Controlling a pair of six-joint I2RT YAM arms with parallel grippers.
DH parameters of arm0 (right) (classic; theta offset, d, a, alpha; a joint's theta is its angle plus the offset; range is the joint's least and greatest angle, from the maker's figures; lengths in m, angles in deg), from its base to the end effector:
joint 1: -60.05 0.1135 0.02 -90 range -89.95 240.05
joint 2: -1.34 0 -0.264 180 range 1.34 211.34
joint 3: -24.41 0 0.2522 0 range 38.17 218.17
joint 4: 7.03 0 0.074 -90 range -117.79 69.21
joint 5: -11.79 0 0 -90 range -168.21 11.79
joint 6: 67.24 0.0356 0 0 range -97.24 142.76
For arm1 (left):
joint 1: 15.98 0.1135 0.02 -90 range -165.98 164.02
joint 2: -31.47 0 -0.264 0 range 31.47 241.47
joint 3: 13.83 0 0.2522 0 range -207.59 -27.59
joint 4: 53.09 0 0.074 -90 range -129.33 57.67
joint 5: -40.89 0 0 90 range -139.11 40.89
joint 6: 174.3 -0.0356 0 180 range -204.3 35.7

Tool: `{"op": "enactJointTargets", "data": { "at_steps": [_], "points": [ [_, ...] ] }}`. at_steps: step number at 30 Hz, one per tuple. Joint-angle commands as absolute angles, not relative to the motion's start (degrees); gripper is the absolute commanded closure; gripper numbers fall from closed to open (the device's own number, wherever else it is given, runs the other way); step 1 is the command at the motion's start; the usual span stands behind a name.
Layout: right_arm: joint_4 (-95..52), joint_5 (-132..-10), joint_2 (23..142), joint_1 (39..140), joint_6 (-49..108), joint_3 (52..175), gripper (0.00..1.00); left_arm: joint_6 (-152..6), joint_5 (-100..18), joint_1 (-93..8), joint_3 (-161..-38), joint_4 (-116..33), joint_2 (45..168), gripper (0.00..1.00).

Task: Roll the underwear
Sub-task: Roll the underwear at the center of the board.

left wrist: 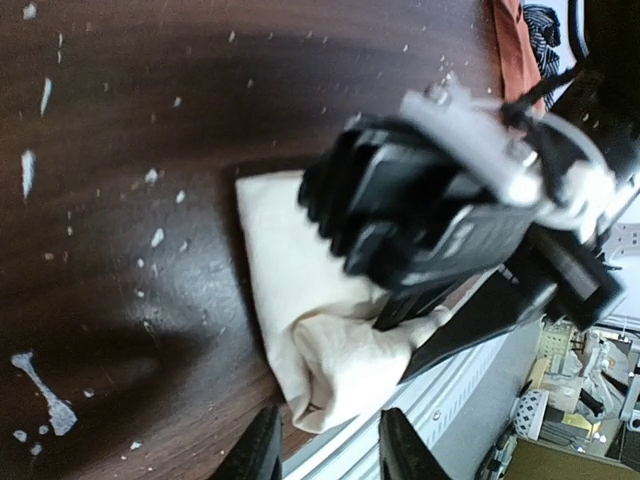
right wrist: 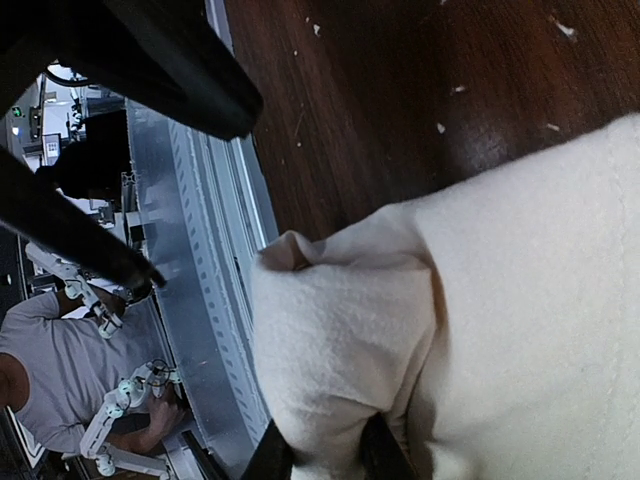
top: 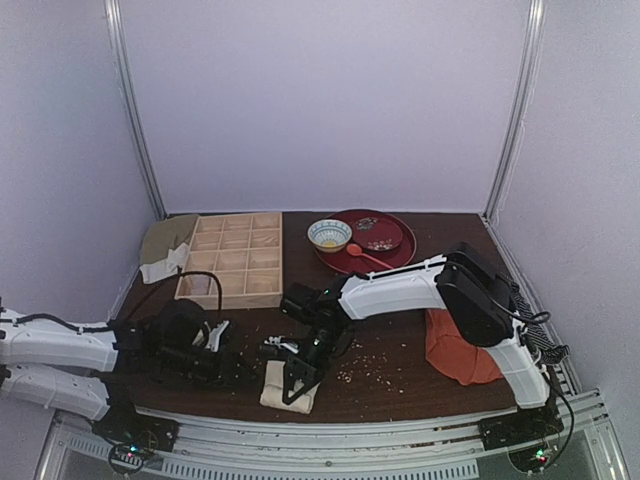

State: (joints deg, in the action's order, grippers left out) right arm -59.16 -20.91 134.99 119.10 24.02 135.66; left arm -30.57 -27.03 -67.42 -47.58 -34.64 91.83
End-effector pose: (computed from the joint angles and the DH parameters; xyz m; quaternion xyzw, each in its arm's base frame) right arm 0.2110 0.4101 0.1186 0.4767 -0.7301 -0.4701 0.1365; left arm 0.1083 -0.1573 0.1543 0.0551 0.9083 -0.4055 0.0874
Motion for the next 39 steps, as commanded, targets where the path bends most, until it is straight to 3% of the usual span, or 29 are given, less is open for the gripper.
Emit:
{"op": "enactJointTargets", "data": {
  "at_steps": [1,15,26,36,39],
  "points": [
    [-60.2,-34.9,142.1,118.7,23.1,133.8,1.00,-28.2,-24.7,-68.1,-43.6,-44.2,92.2,0.51],
    [-59.5,-35.6,141.6,118.7,23.4,132.8,1.00,-31.6,-19.4,-68.4,-35.8,-66.2,98.7,0.39],
    [-60.1,-36.7,140.9,118.7,23.1,132.4,1.00,-30.1,-16.4,-68.4,-36.1,-81.2,110.4,0.39],
    [-59.8,-37.2,140.6,118.7,23.2,132.1,1.00,-29.4,-15.9,-68.4,-36.8,-83.7,116.1,0.61],
    [-59.8,-37.6,140.5,118.7,23.3,132.1,1.00,-29.1,-15.8,-68.4,-36.9,-84.7,117.4,0.74]
  ]
}}
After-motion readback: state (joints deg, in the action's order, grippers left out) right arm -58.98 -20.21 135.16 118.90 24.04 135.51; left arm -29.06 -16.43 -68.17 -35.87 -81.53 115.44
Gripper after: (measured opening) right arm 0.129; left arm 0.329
